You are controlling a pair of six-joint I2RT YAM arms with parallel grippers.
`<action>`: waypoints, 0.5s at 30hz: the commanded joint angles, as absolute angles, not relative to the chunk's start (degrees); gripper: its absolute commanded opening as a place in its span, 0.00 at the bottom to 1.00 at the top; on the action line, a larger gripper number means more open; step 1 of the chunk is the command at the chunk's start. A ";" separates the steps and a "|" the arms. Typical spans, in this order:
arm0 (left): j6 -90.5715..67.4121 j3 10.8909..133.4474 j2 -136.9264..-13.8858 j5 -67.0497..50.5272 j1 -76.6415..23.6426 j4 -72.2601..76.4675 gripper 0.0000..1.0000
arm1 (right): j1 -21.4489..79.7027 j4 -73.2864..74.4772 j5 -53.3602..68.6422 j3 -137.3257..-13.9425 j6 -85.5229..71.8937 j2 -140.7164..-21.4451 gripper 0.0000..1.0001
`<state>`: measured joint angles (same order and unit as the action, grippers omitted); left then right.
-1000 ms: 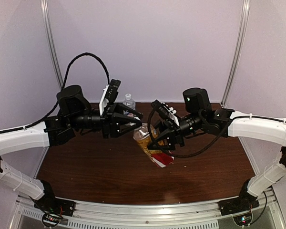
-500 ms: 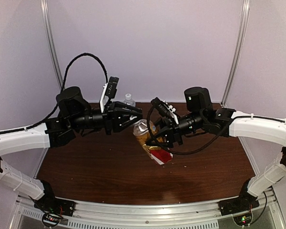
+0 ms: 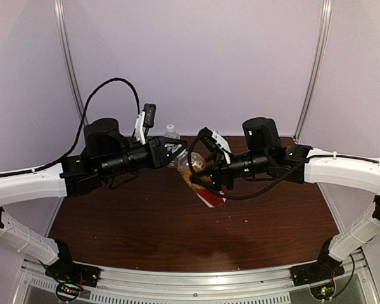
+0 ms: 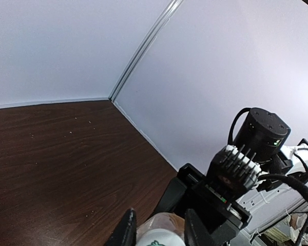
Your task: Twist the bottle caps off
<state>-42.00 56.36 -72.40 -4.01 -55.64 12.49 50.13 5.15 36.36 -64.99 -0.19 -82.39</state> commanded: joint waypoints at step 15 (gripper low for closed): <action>-20.13 55.10 -64.22 -28.62 -50.57 14.99 0.78 | 48.69 4.82 58.48 -65.03 1.80 -80.91 0.46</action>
<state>-26.46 55.48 -64.38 -16.84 -51.48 12.45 48.66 5.82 48.36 -64.55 1.80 -81.67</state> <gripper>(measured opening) 0.773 0.463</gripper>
